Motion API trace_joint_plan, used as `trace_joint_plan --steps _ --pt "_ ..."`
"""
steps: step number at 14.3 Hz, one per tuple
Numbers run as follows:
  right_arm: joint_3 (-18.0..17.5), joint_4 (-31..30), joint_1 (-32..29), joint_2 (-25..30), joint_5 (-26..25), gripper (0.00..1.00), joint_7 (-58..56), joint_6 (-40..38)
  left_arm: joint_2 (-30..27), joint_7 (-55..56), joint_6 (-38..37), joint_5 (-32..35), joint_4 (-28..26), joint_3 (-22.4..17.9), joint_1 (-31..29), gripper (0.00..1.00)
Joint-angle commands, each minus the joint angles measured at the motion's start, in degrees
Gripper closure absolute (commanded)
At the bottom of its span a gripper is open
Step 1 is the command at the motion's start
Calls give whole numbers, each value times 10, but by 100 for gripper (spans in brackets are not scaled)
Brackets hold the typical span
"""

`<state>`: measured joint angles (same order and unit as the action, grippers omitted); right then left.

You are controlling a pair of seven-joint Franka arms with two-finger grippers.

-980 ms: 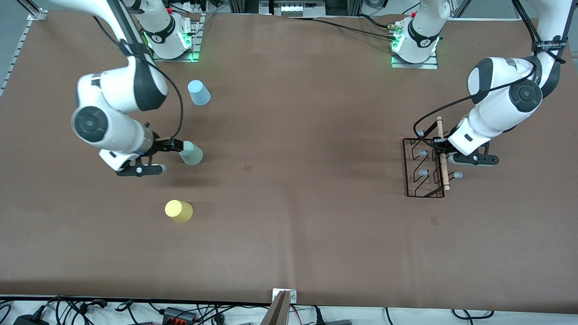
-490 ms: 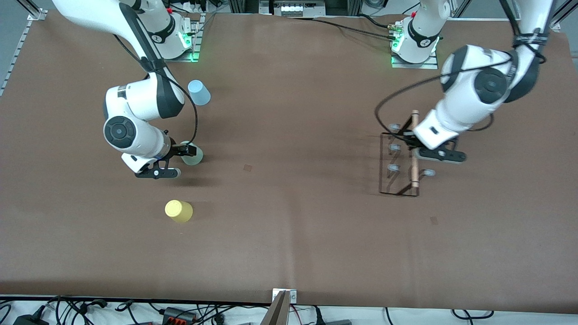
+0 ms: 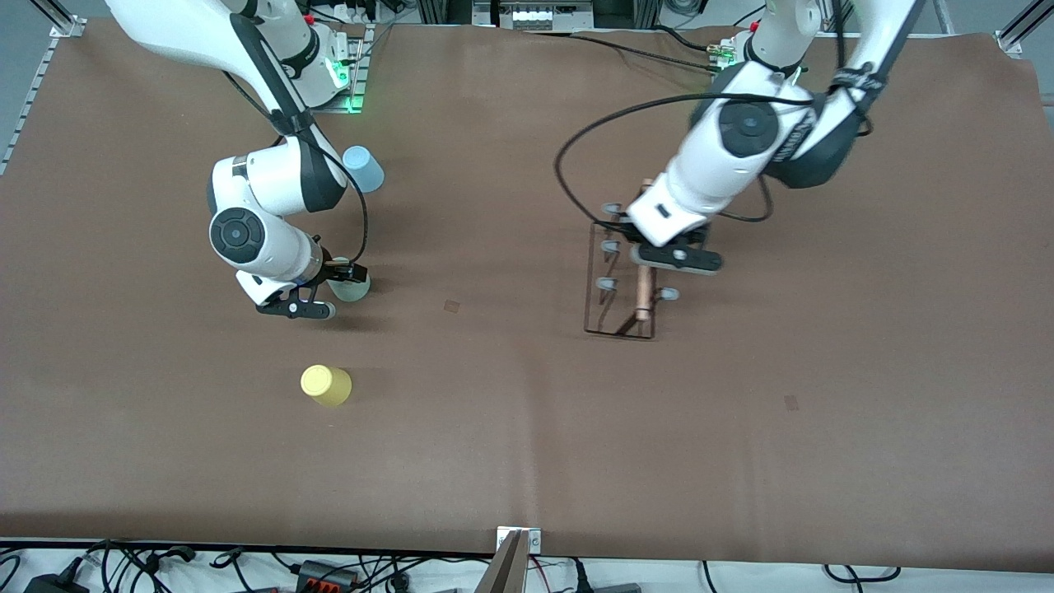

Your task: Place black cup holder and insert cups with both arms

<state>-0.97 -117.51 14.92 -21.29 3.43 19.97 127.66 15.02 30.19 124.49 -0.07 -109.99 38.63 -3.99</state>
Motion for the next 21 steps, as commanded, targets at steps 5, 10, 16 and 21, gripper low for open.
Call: trace_joint_plan --steps 5,10,16,21 --pt "-3 -15 -1 -2 33 0 -1 24 111 136 -18 53 139 -5 129 100" --pt "-2 -14 -4 -10 32 0 -1 22 177 246 -14 138 187 -7 190 100" --pt "1 -9 -6 -14 31 26 -2 22 213 281 -14 170 195 -7 203 79" --pt "2 32 -3 -5 29 72 -5 -20 194 323 -133 133 283 0 171 55"
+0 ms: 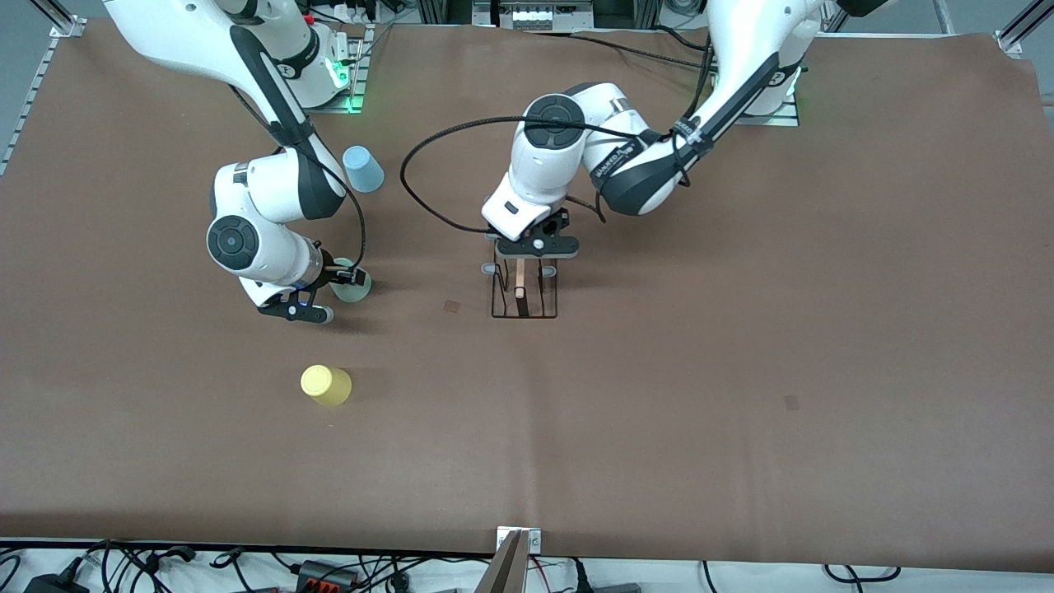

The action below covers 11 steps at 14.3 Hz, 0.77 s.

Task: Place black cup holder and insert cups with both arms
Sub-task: 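Lift the cup with the right gripper while the left gripper releases the rack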

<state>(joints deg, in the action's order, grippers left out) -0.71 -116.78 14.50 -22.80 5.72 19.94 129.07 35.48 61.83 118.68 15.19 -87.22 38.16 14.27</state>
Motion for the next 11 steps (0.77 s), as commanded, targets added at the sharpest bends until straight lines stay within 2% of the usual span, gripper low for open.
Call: trace_joint_plan --steps 1,2,6,8,11 --pt "-1 53 2 11 5 73 -5 -74 -11 5 -113 -22 76 6 -23 54" --pt "-2 87 3 11 5 73 -5 -118 -19 -3 -144 -21 85 8 -37 54" --pt "-6 243 28 6 14 74 -1 -288 -41 -128 -162 -24 78 8 -115 54" --pt "-6 262 74 9 24 74 23 -325 -41 -214 -173 -24 78 8 -150 54" --pt "-6 263 152 18 48 74 84 -330 -53 -314 -213 -25 77 7 -205 53"
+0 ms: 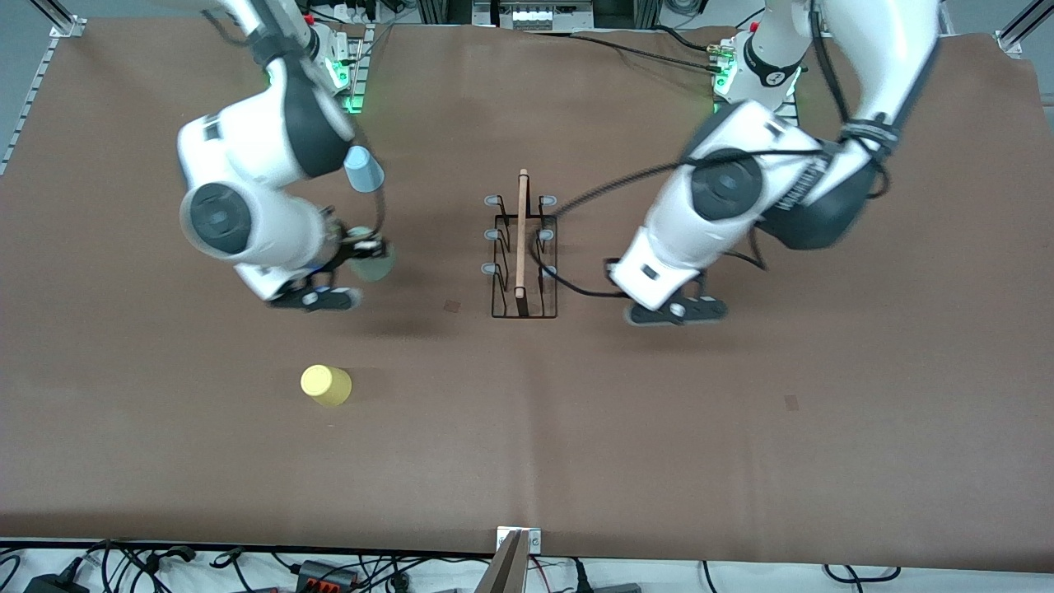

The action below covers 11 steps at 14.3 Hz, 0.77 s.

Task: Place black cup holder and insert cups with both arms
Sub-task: 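Lift the cup with the right gripper while the left gripper releases the rack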

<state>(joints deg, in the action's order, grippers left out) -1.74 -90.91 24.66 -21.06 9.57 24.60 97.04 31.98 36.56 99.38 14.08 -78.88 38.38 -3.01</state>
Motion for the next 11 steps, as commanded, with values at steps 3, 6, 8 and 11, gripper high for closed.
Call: trace_joint_plan --steps 3,6,8,11 --pt "4 6 122 -3 11 74 98 1 -56 -132 -63 -26 -7 -14 -61 51" --pt "4 5 144 -7 55 73 104 3 -132 -215 -87 -61 -45 -93 -60 51" --pt "4 5 157 -8 58 73 104 3 -184 -274 -101 -107 -70 -168 -55 42" --pt "4 5 164 -24 55 73 103 4 -241 -287 -157 -118 -76 -224 -52 41"
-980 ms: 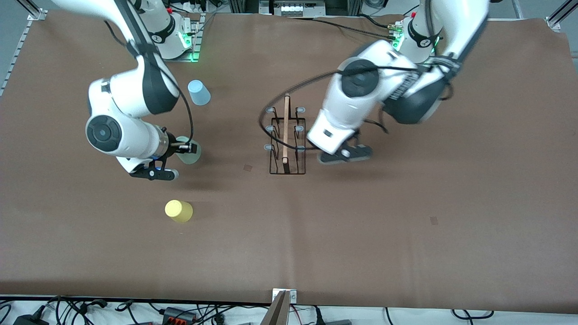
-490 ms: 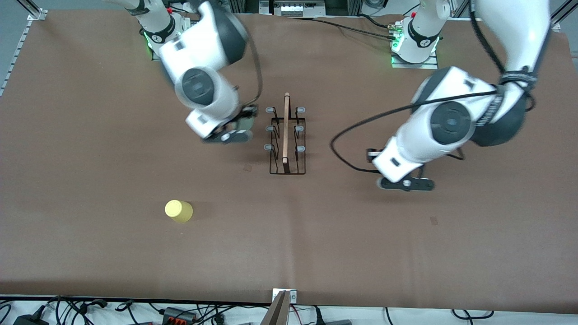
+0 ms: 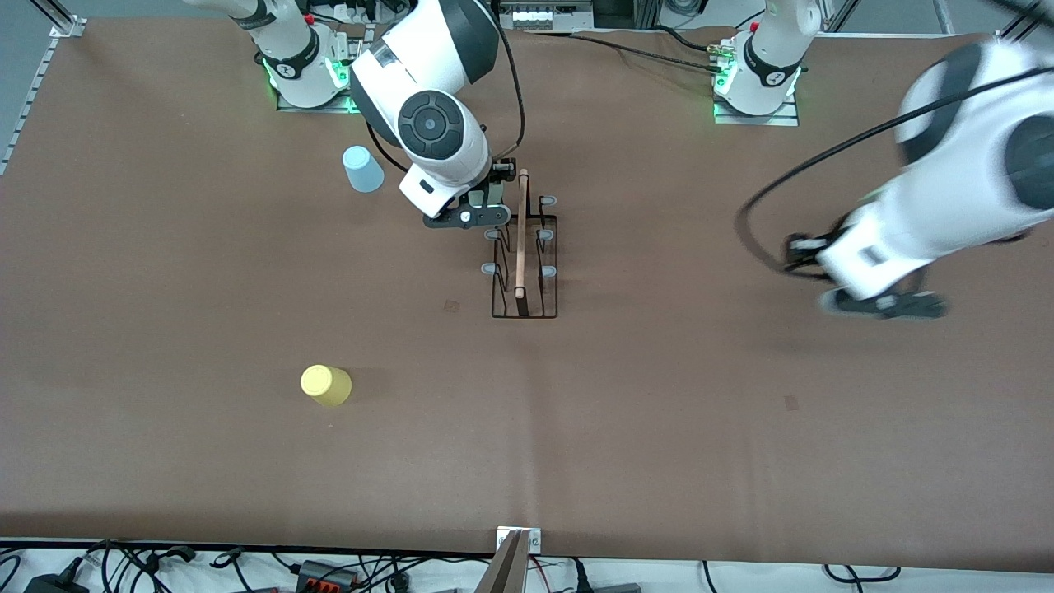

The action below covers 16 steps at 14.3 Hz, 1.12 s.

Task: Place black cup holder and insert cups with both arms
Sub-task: 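Hang the teal cup on a rack peg with the right gripper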

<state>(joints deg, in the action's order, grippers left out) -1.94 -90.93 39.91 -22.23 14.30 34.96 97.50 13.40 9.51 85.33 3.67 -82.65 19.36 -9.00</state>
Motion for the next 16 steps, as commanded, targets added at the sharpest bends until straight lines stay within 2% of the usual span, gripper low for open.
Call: trace_joint_plan --steps 1,2,4,10,12,14,16 --pt "6 5 18 -14 5 73 -1 1 -62 -20 -21 -14 -50 -59 20 22" --pt "6 5 22 -16 5 73 0 8 -67 -36 -23 -14 -56 -87 34 0" --pt "6 5 21 -21 5 73 -1 15 -76 -42 -19 -15 -72 -113 55 0" --pt "7 4 21 -43 4 73 -1 36 -87 -31 4 -10 -72 -128 48 0" --pt "7 4 24 -54 4 73 -1 49 -132 -32 25 -28 -122 -137 47 0" --pt "7 4 24 -61 3 73 -2 53 -189 -29 101 -42 -212 -137 39 0" --pt "7 4 23 -70 3 72 -4 55 -195 -35 113 -43 -223 -128 11 0"
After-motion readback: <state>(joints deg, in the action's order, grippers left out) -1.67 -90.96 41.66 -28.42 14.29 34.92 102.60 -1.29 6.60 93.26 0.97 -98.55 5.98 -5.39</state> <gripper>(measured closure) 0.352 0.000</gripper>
